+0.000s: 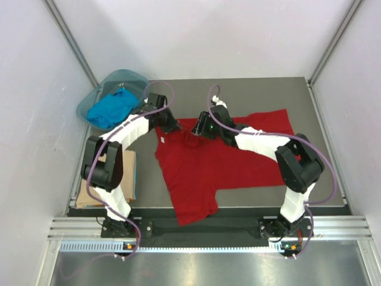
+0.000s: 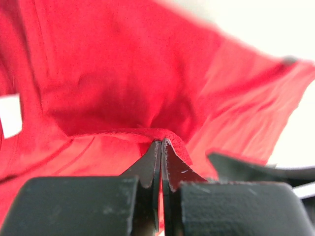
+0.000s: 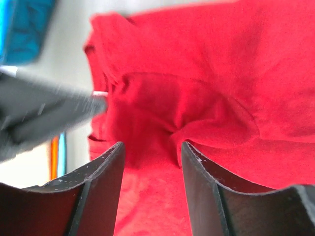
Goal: Fold and stack the t-shirts
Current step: Fold the tshirt
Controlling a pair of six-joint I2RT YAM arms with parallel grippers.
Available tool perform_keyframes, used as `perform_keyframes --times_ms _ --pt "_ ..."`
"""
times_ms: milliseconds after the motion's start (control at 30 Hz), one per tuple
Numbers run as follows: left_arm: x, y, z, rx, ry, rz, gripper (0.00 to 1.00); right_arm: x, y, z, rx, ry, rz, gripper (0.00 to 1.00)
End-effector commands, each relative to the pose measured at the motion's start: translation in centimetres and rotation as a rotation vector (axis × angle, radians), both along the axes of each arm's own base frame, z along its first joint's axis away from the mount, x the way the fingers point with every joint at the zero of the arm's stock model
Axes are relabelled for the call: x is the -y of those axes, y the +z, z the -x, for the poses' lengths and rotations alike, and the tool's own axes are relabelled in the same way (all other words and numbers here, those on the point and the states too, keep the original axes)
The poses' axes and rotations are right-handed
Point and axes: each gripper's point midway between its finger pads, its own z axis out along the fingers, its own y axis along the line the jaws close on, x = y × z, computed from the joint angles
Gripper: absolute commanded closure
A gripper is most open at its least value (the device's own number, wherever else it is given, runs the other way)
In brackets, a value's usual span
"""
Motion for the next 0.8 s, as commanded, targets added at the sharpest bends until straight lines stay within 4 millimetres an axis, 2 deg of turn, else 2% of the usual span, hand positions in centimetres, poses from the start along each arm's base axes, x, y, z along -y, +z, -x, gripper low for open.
perform_keyframes --times_ms 0,100,267,433,533,667,700,767 --pt "-0.1 3.4 -4.4 0.074 0.058 0.081 1.0 1.6 3.2 -0.8 0.114 -0.023 0.033 0.51" --pt "-0.3 4.7 -6.9 0.113 0.085 0.099 1.0 1.7 3.2 -0.7 0.15 0.004 0.055 0.53" --pt "0.4 5.3 -9.7 0.137 0.095 0.142 1.0 1.4 1.9 -0.5 0.189 0.036 0.084 0.59" --pt "1.4 4.9 -11.1 0.128 0.086 0.195 1.0 -0.5 0.5 0.1 0.221 0.077 0.117 0.65" --pt "1.6 4.3 -12.0 0.124 0.08 0.195 1.0 -0.9 0.0 0.0 0.248 0.027 0.184 0.66" --pt "1.3 3.0 -12.7 0.108 0.079 0.191 1.0 -2.0 -0.2 -0.4 0.266 0.024 0.22 0.68" --pt "1.2 2.8 -12.9 0.106 0.076 0.192 1.0 -2.2 -1.0 -0.6 0.257 0.027 0.231 0.68" --pt "1.2 1.7 -13.1 0.088 0.073 0.194 1.0 -3.0 -0.7 -0.8 0.276 0.032 0.233 0.69"
